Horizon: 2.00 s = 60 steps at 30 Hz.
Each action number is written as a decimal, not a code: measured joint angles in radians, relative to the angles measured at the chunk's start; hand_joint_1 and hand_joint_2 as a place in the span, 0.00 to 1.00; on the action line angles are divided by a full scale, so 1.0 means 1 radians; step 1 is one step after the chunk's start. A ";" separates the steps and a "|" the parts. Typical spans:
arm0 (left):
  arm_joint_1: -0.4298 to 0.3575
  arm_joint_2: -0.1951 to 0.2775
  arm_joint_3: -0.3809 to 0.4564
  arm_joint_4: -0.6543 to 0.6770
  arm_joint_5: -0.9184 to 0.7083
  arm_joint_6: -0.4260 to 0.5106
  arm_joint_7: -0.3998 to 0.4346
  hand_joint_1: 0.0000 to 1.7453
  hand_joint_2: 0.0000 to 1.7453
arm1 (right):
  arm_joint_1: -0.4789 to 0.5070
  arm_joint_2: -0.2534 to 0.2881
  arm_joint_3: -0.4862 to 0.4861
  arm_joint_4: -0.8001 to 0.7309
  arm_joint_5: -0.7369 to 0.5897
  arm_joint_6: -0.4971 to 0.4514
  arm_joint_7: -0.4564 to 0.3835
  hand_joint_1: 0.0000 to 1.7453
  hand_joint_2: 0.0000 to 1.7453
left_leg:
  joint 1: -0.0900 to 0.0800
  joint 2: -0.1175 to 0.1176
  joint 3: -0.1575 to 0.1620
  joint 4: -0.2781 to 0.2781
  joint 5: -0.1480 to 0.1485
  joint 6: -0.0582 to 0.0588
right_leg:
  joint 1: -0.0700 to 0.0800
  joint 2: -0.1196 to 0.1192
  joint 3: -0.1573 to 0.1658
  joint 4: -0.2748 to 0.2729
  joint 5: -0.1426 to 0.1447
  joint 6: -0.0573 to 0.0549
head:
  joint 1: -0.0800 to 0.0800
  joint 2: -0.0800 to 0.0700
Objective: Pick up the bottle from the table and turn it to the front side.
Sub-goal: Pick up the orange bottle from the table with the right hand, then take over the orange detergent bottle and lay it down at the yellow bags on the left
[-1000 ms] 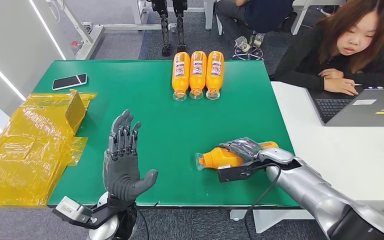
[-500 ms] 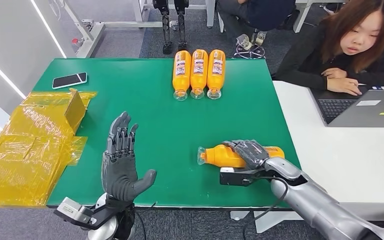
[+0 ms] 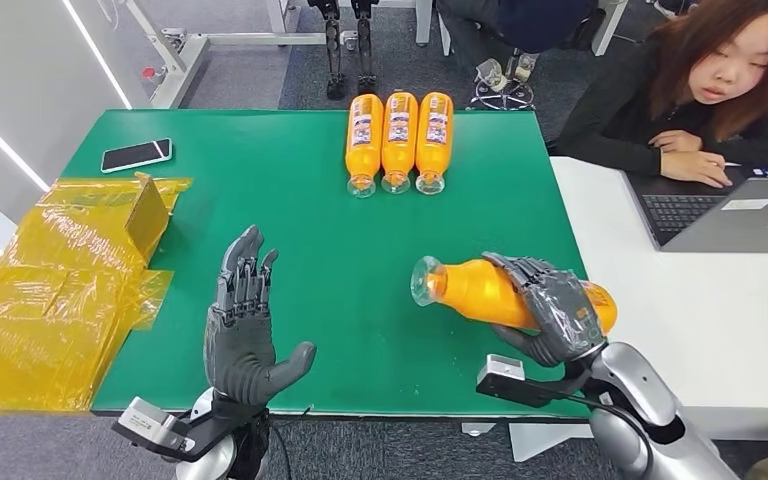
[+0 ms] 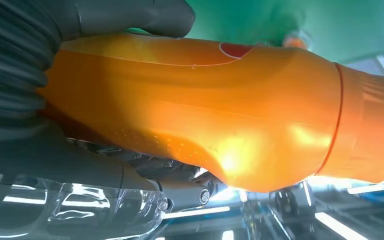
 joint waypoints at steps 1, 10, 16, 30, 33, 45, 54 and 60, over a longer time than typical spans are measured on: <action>0.000 0.000 0.000 0.000 0.001 0.000 0.000 0.00 1.00 | 0.006 -0.001 -0.011 -0.019 0.000 0.001 0.000 1.00 1.00 | 0.000 0.000 0.000 0.000 0.000 0.000 | 0.000 0.000 0.000 0.000 0.000 0.000 | 0.000 0.000; 0.000 -0.002 0.000 0.000 0.002 0.000 0.000 0.00 1.00 | 0.032 -0.006 -0.053 -0.097 0.000 0.002 0.000 1.00 1.00 | 0.000 0.000 0.000 0.000 0.000 0.000 | 0.000 0.000 0.000 0.000 0.000 0.000 | 0.000 0.000; 0.000 -0.002 0.000 0.000 0.002 0.000 0.000 0.00 1.00 | 0.037 -0.009 -0.061 -0.109 0.000 0.002 0.000 1.00 1.00 | 0.000 0.000 0.000 0.000 0.000 0.000 | 0.000 0.000 0.000 0.000 0.000 0.000 | 0.000 0.000; -0.018 -0.003 0.000 0.007 0.069 -0.041 0.000 0.00 1.00 | 0.033 0.036 -0.032 -0.153 0.025 -0.099 -0.077 1.00 1.00 | 0.000 0.000 0.000 0.000 0.000 0.000 | 0.000 0.000 0.000 0.001 0.000 0.000 | 0.000 0.000; -0.019 -0.013 -0.002 0.009 0.161 -0.167 0.005 0.00 1.00 | 0.021 0.101 0.012 -0.135 0.019 -0.157 -0.128 1.00 1.00 | 0.001 0.001 0.000 -0.001 0.001 -0.001 | 0.001 0.000 0.000 0.001 0.000 0.000 | 0.000 0.000; -0.053 -0.068 -0.019 0.038 0.269 -0.249 0.009 0.00 1.00 | -0.033 0.357 0.227 0.088 -0.091 -0.287 -0.221 1.00 1.00 | 0.001 0.001 0.000 -0.002 0.002 -0.004 | 0.000 0.001 -0.001 0.002 0.000 -0.001 | 0.000 0.000; -0.046 -0.067 -0.019 0.042 0.271 -0.249 0.004 0.00 1.00 | -0.038 0.374 0.254 0.141 -0.101 -0.291 -0.238 1.00 1.00 | 0.000 0.000 -0.001 -0.001 0.002 -0.003 | 0.000 0.000 -0.001 0.002 0.000 -0.001 | 0.000 0.000; -0.034 -0.066 -0.019 0.041 0.267 -0.245 0.002 0.00 1.00 | -0.034 0.374 0.261 0.148 -0.131 -0.272 -0.246 1.00 1.00 | 0.000 0.000 -0.001 -0.001 0.002 -0.004 | 0.000 0.000 -0.001 0.002 0.000 -0.001 | 0.000 0.000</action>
